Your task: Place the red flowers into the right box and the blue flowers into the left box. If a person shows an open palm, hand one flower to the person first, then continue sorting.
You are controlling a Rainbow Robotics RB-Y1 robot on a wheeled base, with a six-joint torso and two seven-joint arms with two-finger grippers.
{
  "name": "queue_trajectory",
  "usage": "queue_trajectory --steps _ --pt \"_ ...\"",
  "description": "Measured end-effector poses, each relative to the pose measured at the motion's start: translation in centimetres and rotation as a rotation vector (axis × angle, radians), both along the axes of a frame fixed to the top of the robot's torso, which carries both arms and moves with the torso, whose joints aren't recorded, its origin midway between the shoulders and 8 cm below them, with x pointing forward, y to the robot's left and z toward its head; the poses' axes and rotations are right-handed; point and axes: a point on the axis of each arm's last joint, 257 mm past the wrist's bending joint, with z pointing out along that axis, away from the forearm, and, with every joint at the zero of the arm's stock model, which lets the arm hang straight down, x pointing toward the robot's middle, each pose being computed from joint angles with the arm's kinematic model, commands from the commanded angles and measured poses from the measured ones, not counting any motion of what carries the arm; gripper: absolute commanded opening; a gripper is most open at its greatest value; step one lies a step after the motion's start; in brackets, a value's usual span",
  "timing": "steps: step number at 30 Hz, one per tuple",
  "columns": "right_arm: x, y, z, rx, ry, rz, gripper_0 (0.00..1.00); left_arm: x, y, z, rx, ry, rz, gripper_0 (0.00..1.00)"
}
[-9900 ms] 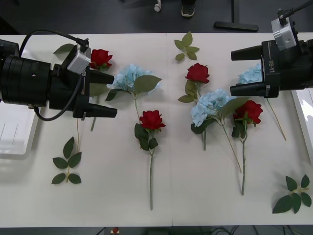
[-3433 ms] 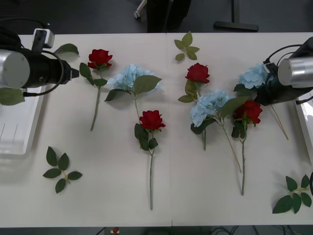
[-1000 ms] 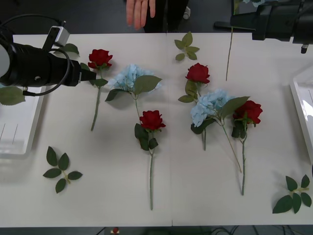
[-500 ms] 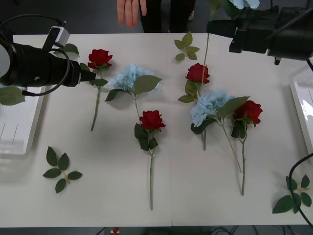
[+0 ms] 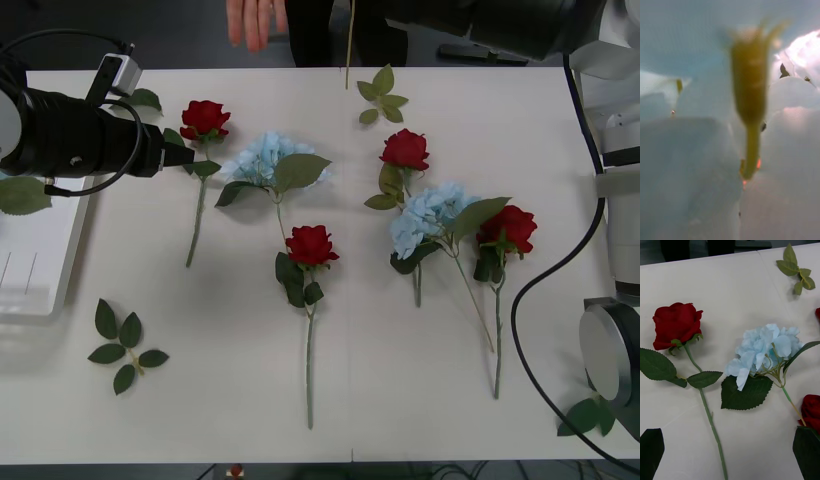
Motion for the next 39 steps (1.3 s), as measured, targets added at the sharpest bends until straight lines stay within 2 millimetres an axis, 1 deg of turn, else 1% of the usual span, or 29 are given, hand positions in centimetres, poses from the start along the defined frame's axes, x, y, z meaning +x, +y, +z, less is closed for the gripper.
queue_trajectory --steps 7,10,11,13,15,17,20,22,26,31,32,33,34,35,36,37,39 --pt "1.4 2.2 1.4 -0.039 -0.106 -0.072 0.00 0.0 0.0 0.0 0.000 0.000 0.000 1.00" --pt "2.1 3.7 1.6 -0.038 -0.144 -0.110 0.00 0.1 0.1 -0.1 0.005 -0.001 0.003 1.00" --pt "2.1 4.3 1.5 -0.037 -0.153 -0.115 0.00 0.1 0.2 -0.1 0.008 -0.002 0.006 1.00" --pt "2.0 5.6 0.7 -0.057 -0.159 -0.105 0.00 0.1 0.3 -0.1 0.013 -0.002 0.009 1.00" --pt "2.3 6.4 -0.1 -0.086 -0.160 -0.096 0.00 0.1 0.3 -0.1 0.013 -0.002 0.009 1.00" --pt "3.2 6.7 -0.4 -0.111 -0.172 -0.103 0.00 0.1 0.3 -0.1 0.013 -0.003 0.009 1.00" --pt "4.5 7.0 0.1 -0.127 -0.227 -0.127 0.00 0.2 0.4 -0.1 0.015 -0.003 0.011 1.00" --pt "4.9 7.3 0.4 -0.120 -0.241 -0.133 0.00 0.2 0.4 -0.2 0.016 -0.003 0.012 1.00" --pt "5.3 8.1 0.8 -0.087 -0.226 -0.132 0.00 0.2 0.4 -0.2 0.016 -0.003 0.012 1.00" --pt "5.2 8.7 1.1 -0.088 -0.229 -0.124 0.00 0.2 0.4 -0.2 0.016 -0.003 0.012 1.00" --pt "5.2 8.7 1.1 -0.087 -0.230 -0.125 0.23 0.2 0.4 -0.2 0.016 -0.003 0.012 1.00" --pt "5.2 8.7 1.1 -0.087 -0.230 -0.125 0.62 0.2 0.4 -0.2 0.016 -0.003 0.012 1.00" --pt "5.2 8.7 1.1 -0.087 -0.230 -0.125 0.77 0.2 0.4 -0.2 0.016 -0.003 0.012 1.00" --pt "5.2 8.7 1.1 -0.087 -0.230 -0.125 0.88 0.2 0.4 -0.2 0.016 -0.003 0.012 1.00" --pt "5.2 8.7 1.1 -0.087 -0.230 -0.125 0.95 0.2 0.4 -0.2 0.016 -0.003 0.012 1.00" --pt "5.2 8.7 1.1 -0.087 -0.230 -0.125 0.98 0.2 0.4 -0.2 0.016 -0.003 0.012 1.00" --pt "5.2 8.7 1.1 -0.087 -0.230 -0.125 1.00 0.2 0.4 -0.2 0.016 -0.003 0.012 1.00"
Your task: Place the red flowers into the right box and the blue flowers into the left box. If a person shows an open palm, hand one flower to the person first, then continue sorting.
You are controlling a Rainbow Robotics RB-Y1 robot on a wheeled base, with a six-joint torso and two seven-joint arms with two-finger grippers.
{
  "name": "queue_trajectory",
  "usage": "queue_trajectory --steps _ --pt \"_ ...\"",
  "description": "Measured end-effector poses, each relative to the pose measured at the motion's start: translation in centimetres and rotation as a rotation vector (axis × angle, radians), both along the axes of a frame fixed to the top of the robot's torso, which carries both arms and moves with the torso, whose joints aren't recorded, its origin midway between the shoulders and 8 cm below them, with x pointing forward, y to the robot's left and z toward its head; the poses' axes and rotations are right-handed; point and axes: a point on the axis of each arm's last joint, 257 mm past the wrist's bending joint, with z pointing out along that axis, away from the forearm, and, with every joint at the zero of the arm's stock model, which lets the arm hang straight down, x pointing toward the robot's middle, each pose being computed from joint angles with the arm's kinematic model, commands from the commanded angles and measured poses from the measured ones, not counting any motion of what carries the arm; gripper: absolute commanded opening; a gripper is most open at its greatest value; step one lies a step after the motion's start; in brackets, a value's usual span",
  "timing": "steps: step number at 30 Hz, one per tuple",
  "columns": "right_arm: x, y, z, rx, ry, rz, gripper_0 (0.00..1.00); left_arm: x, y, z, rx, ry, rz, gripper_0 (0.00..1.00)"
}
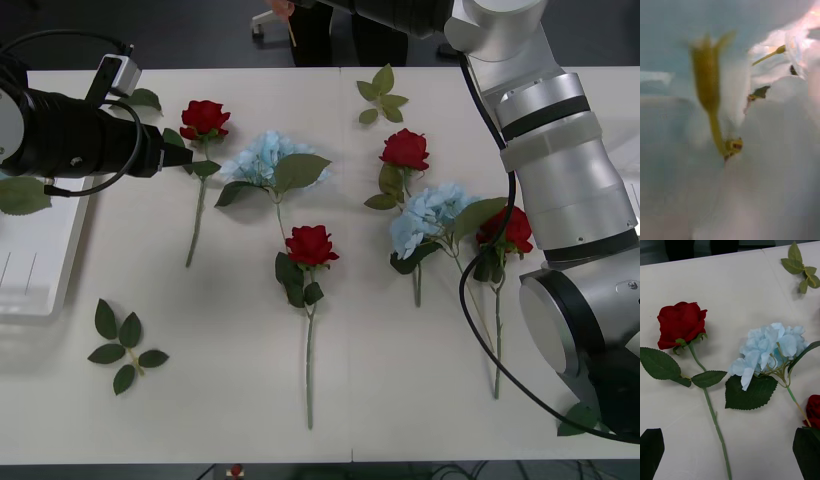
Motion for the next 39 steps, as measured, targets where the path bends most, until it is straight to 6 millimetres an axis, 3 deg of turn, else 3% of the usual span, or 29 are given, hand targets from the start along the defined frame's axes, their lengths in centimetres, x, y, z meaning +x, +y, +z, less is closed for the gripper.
queue_trajectory --steps 12,16,20,25,30,35,39 --pt "-1.1 0.5 1.0 0.063 0.029 0.056 1.00 0.0 0.0 0.0 0.001 0.000 0.001 1.00" --pt "-2.1 1.1 -0.2 0.015 0.051 0.106 1.00 0.0 0.0 0.0 0.001 0.000 0.001 1.00" --pt "-2.6 -0.1 -1.9 -0.069 0.069 0.135 1.00 0.0 0.1 0.0 0.002 -0.001 0.002 1.00" --pt "-2.5 -4.1 -4.6 -0.204 0.142 0.135 1.00 0.3 0.7 -0.1 0.023 -0.006 0.017 1.00" --pt "-2.5 -9.5 -7.4 -0.246 0.445 0.072 1.00 1.6 2.6 0.1 0.074 -0.050 0.075 1.00" --pt "-3.4 -16.3 -9.9 -0.409 0.624 -0.088 1.00 4.8 4.8 -1.1 0.076 -0.069 0.172 1.00" --pt "-4.2 -20.9 -11.0 -0.444 0.787 -0.237 1.00 7.2 4.3 -2.5 0.091 -0.077 0.208 1.00"
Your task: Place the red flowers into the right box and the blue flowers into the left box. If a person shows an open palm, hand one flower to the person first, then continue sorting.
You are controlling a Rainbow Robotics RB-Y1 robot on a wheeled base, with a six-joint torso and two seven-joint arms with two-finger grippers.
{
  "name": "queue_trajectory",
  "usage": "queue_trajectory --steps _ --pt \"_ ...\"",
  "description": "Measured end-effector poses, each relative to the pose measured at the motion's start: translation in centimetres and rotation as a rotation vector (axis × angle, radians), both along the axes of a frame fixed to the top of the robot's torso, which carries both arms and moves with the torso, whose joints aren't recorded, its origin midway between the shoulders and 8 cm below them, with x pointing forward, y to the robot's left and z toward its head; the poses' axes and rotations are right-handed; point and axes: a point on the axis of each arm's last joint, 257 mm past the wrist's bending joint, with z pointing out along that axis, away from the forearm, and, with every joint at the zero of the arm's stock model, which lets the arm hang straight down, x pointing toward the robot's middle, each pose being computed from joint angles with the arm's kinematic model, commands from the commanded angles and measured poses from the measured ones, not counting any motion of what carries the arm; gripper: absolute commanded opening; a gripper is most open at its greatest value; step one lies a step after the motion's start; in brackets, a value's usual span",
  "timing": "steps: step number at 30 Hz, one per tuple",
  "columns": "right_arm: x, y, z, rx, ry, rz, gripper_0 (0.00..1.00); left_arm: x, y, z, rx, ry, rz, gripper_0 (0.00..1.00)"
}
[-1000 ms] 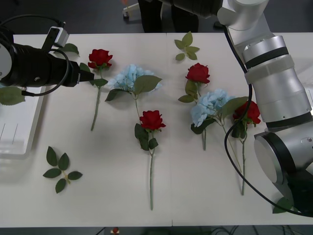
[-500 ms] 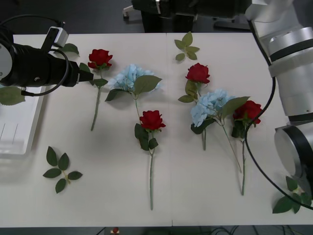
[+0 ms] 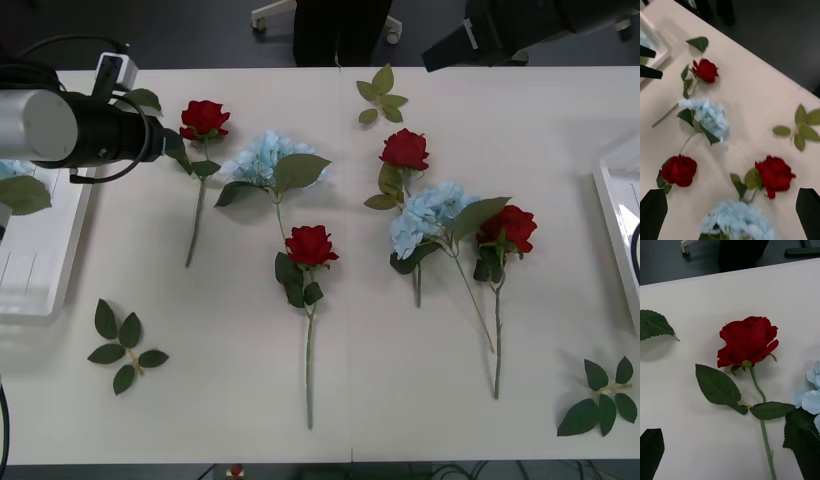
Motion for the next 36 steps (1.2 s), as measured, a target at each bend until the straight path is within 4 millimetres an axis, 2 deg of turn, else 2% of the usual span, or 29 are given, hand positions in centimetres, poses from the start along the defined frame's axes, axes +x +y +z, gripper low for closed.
queue_trajectory --steps 4,9,12,17,23,30,36 --pt "-1.0 -3.6 -1.5 -0.096 0.089 -0.096 1.00 1.9 -0.7 -0.9 0.021 -0.023 0.025 1.00" --pt "-2.0 -6.2 -2.1 -0.134 0.134 -0.227 1.00 3.2 -0.8 -2.5 0.054 -0.040 0.058 1.00" --pt "-3.2 -7.9 -3.3 -0.146 0.144 -0.293 1.00 3.6 -0.4 -3.9 0.075 -0.042 0.078 1.00" --pt "-5.0 -12.1 -6.7 -0.205 0.164 -0.394 1.00 4.2 0.0 -6.6 0.092 -0.044 0.102 1.00" --pt "-7.1 -16.2 -11.6 -0.229 0.230 -0.542 1.00 4.1 -1.0 -8.9 0.136 -0.029 0.076 1.00" --pt "-9.6 -19.8 -16.1 -0.300 0.266 -0.598 1.00 3.8 -2.8 -9.7 0.158 -0.019 0.040 1.00" --pt "-10.8 -21.5 -19.0 -0.318 0.276 -0.630 1.00 3.5 -4.0 -10.9 0.169 -0.003 0.028 1.00"
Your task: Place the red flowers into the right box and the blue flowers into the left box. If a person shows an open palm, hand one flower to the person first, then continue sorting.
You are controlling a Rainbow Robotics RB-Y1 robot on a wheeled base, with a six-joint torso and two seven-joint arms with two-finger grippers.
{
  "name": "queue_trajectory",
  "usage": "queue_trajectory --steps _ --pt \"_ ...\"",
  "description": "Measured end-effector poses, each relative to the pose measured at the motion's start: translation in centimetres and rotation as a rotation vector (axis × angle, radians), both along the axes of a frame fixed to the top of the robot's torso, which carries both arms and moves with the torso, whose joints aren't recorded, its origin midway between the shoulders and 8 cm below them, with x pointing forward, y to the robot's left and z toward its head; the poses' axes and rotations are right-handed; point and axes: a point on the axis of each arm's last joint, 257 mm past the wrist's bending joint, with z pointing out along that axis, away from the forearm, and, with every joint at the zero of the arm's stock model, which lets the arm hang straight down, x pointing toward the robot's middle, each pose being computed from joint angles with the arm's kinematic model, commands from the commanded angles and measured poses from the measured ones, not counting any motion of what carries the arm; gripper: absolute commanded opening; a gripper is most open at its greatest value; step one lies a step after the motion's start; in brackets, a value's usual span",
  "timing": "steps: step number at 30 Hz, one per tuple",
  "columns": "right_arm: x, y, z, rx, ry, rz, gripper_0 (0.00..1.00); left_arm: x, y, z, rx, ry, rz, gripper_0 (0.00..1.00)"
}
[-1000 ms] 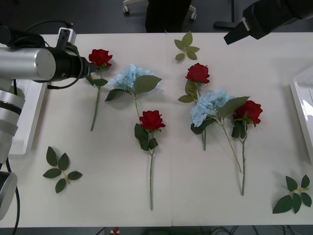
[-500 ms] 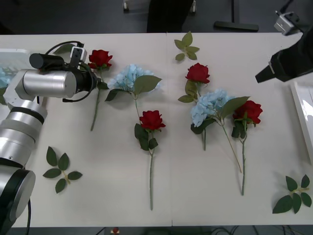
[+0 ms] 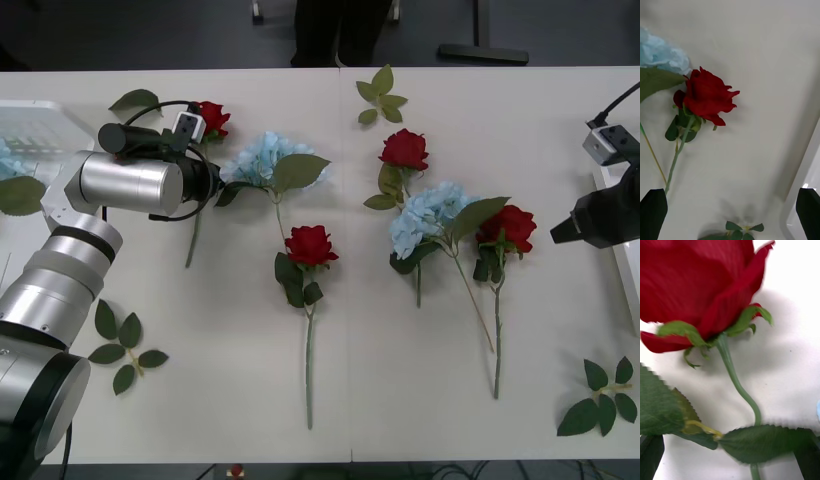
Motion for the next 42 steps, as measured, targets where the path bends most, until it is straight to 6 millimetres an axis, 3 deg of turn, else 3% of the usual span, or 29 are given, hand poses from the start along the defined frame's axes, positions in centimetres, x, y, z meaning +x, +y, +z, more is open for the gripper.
queue_trajectory --steps 6,7,9,10,11,15,17,18,26,34,38,42 --pt "-0.5 -1.1 -2.5 -0.085 0.008 -0.002 1.00 0.2 -0.3 0.2 0.047 -0.009 -0.020 0.99" --pt "-0.5 -1.0 -3.0 -0.101 0.009 0.003 1.00 0.2 -0.4 0.3 0.056 -0.010 -0.025 0.75" --pt "-0.7 -0.6 -4.2 -0.124 0.020 0.012 1.00 0.3 -0.7 0.4 0.066 -0.010 -0.034 0.51" --pt "-0.9 -0.5 -4.8 -0.134 0.030 0.020 1.00 0.3 -0.8 0.3 0.069 -0.009 -0.037 0.31" --pt "-1.2 -0.3 -5.3 -0.143 0.040 0.028 1.00 0.3 -1.0 0.3 0.071 -0.008 -0.040 0.20" --pt "-1.1 0.0 -6.0 -0.147 0.044 0.027 1.00 0.3 -1.4 0.0 0.058 -0.004 -0.037 0.17" --pt "-1.0 0.4 -6.5 -0.138 0.046 0.023 1.00 0.5 -1.5 0.0 0.047 -0.016 -0.033 0.03" --pt "-1.0 0.6 -6.7 -0.133 0.047 0.020 1.00 0.5 -1.5 0.1 0.045 -0.024 -0.033 0.00" --pt "0.2 1.5 -9.0 -0.142 0.047 0.007 1.00 0.5 -1.3 -0.3 0.038 -0.048 -0.032 0.00" --pt "2.1 4.4 -11.2 -0.099 0.064 -0.029 1.00 0.4 -1.6 -0.1 0.014 -0.045 -0.030 0.00" --pt "2.8 5.5 -12.0 -0.091 0.070 -0.023 1.00 -1.5 -2.1 0.7 -0.034 0.025 -0.026 0.00" --pt "3.2 5.6 -13.0 -0.101 0.092 -0.026 1.00 -4.2 -2.5 4.0 -0.105 0.057 -0.051 0.00"
